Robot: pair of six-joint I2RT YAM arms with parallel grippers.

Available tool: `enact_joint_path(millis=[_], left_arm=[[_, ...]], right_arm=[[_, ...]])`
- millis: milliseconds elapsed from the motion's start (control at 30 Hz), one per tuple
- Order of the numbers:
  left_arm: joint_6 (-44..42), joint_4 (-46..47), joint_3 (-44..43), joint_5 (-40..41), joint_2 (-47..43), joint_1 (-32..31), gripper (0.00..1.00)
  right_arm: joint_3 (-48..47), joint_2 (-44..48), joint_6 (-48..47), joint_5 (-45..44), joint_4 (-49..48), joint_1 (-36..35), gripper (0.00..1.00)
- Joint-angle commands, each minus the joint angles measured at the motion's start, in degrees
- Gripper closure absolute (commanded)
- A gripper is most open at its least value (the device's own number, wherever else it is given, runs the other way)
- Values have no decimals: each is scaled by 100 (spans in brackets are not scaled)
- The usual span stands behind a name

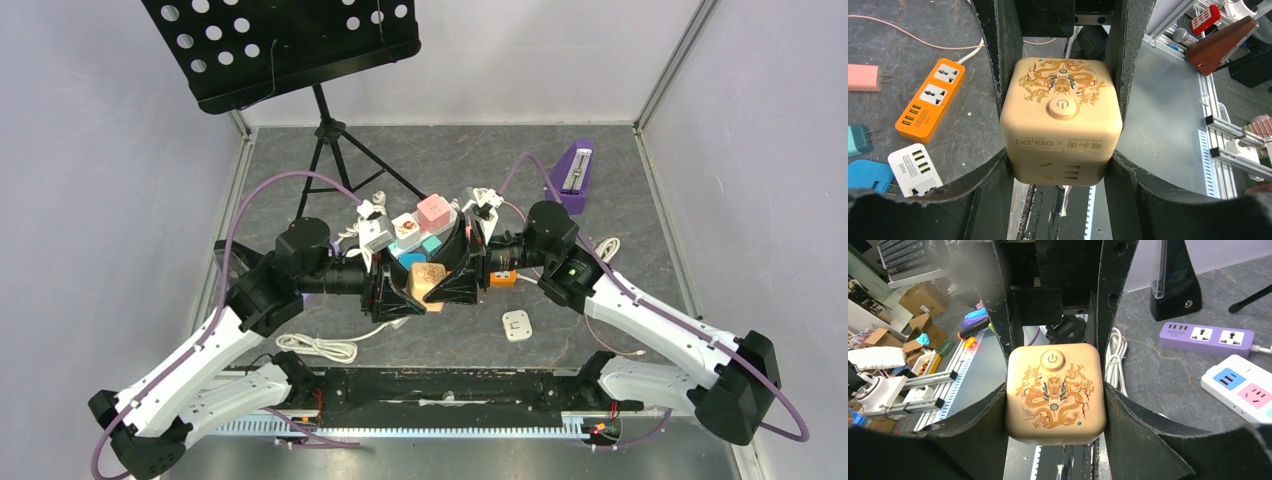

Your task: Insert the plug

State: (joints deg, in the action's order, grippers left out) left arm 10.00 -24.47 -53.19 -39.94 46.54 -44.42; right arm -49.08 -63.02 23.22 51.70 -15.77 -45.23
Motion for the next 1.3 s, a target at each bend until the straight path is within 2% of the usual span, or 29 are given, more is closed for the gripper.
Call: enact_joint_path(millis=[0,33,67,133,267,367,567,700,833,900,1267], left_arm=[[113,369,-376,52,-193,-75,42],[133,321,-384,185,-288,-75,31],[140,233,-400,443,-391,-75,24],[183,40,-382,1458,-679,-75,22],[291,-295,-203,4331,-1488,-75,21],[355,-308,-44,5430,-1997,-76,21],[602,245,613,5956,-2634,-71,23],[841,117,849,6819,-2820,-75,28],[1167,-152,1077,8091,-3033,-75,33],[1109,-172,1198,8369,-3117,-75,34],[1022,-265,1414,8686,-3175,-75,33]], right_arm=[[-259,-24,-227,-795,83,-47,100],[-239,79,-282,-987,90,-48,100],[-219,155,-369,-1288,115,-47,100],[-206,332,-464,-1866,158,-47,100],[-99,379,-419,-2787,-30,-77,100],[23,137,-444,-3520,-324,-262,100],[-228,-1192,-713,-5507,-740,-1138,100],[-654,-2280,-711,-6553,-934,-1462,100],[-859,-3193,-519,-6839,-1441,-1480,100],[-1088,-3557,-495,-7034,-1507,-1497,100],[-2043,-4784,-634,-7407,-1731,-1506,100]])
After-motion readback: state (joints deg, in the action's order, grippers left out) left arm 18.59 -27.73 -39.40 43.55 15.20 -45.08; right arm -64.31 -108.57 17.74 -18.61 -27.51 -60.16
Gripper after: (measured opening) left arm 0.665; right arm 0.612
